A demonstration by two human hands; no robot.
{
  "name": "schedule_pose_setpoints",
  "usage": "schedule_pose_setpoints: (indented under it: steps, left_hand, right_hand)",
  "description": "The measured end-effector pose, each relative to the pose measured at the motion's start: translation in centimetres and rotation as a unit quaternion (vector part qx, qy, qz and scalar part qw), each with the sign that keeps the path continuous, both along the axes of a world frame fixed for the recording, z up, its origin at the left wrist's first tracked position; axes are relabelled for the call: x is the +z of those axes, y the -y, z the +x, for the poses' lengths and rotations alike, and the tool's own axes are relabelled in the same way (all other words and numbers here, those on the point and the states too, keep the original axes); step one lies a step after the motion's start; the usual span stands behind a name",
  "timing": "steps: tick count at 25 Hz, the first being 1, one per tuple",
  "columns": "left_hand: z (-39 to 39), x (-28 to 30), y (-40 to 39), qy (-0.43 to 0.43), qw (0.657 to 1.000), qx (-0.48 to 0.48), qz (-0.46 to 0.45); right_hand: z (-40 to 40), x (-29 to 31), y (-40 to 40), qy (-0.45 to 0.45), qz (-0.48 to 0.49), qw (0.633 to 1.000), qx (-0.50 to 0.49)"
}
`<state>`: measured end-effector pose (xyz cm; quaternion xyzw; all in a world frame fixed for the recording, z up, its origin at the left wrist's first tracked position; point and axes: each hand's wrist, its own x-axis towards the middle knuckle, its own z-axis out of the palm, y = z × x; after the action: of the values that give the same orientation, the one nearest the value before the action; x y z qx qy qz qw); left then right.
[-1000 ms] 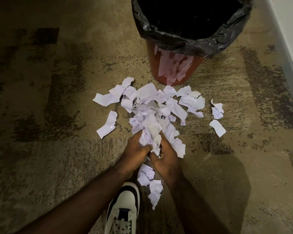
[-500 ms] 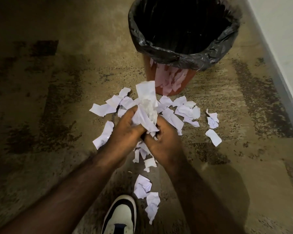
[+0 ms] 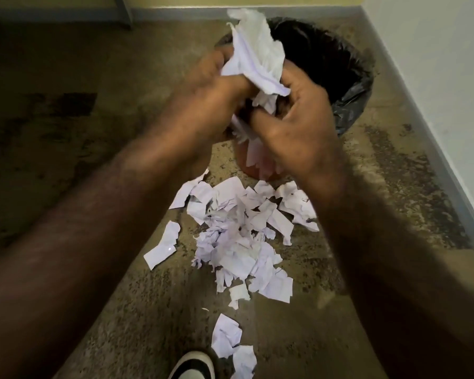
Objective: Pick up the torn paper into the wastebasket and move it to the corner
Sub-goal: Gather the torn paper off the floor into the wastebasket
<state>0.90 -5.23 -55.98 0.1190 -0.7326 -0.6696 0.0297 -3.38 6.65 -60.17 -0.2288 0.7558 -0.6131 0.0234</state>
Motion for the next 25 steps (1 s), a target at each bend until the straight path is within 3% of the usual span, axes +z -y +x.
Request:
schedule_pose_setpoints:
  steps: [5, 17, 25]
  left_hand:
    - [-5.0, 1.1, -0.6, 0.028, 0.999, -0.018, -0.002]
    - [-10.7, -1.3, -1.3, 0.14, 0.979, 0.023, 0.146]
    - [-10.3, -2.5, -0.5, 0.096, 0.979, 0.085, 0.157]
  right_hand:
    - [-4.6, 1.3, -0.4, -0.066, 0.054, 0.995, -0.059]
    - [-10.3, -0.9, -1.4, 0.01, 0.142, 0.984, -0.103]
    - [-9.7, -1.1, -2.0, 0.02, 0.197, 0.972, -0.126]
